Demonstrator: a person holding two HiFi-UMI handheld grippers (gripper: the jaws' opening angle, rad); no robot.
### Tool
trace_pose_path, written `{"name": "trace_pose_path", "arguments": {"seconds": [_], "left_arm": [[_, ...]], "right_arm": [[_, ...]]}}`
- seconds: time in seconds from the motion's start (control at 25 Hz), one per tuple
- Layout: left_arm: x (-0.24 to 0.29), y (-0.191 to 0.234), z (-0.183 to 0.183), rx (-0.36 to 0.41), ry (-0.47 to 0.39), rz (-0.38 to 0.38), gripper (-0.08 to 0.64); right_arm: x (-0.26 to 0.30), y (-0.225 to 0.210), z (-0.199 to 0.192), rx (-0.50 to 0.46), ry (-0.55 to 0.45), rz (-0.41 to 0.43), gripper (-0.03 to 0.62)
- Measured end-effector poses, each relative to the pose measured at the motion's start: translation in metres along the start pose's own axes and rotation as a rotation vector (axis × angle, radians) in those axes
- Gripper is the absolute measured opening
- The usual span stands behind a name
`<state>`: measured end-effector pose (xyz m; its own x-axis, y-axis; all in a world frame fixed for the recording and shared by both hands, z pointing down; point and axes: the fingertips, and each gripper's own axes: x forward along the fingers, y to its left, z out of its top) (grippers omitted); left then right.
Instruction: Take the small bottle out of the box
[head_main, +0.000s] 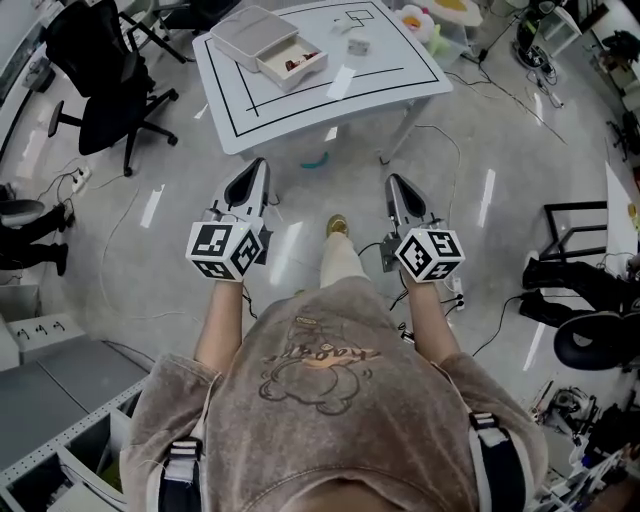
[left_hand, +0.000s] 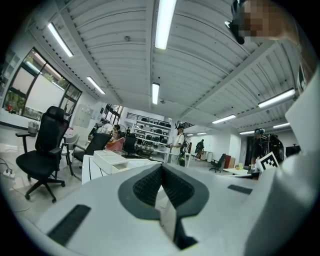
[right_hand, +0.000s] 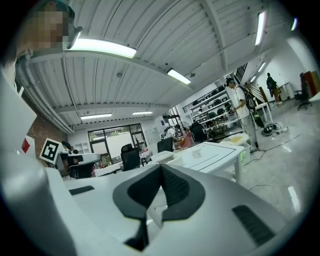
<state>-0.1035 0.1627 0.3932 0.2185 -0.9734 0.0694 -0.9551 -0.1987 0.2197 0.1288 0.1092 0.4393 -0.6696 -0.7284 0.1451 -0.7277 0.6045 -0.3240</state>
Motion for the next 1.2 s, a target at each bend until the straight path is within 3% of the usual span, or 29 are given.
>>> {"name": "trace_pose_path", "arguments": {"seconds": [0.64, 1.2], "left_arm": [[0.132, 0.051, 0.028, -0.004, 0.010, 0.052, 0.002], [0.215, 0.072, 0.058, 0.018, -0.028, 0.161, 0.002]], "right_arm": [[0.131, -0.067, 0.044, 0.009, 0.033, 0.070, -0.005], [0.219, -0.121, 0.079, -0.015, 0.078, 0.184, -0.005]]}}
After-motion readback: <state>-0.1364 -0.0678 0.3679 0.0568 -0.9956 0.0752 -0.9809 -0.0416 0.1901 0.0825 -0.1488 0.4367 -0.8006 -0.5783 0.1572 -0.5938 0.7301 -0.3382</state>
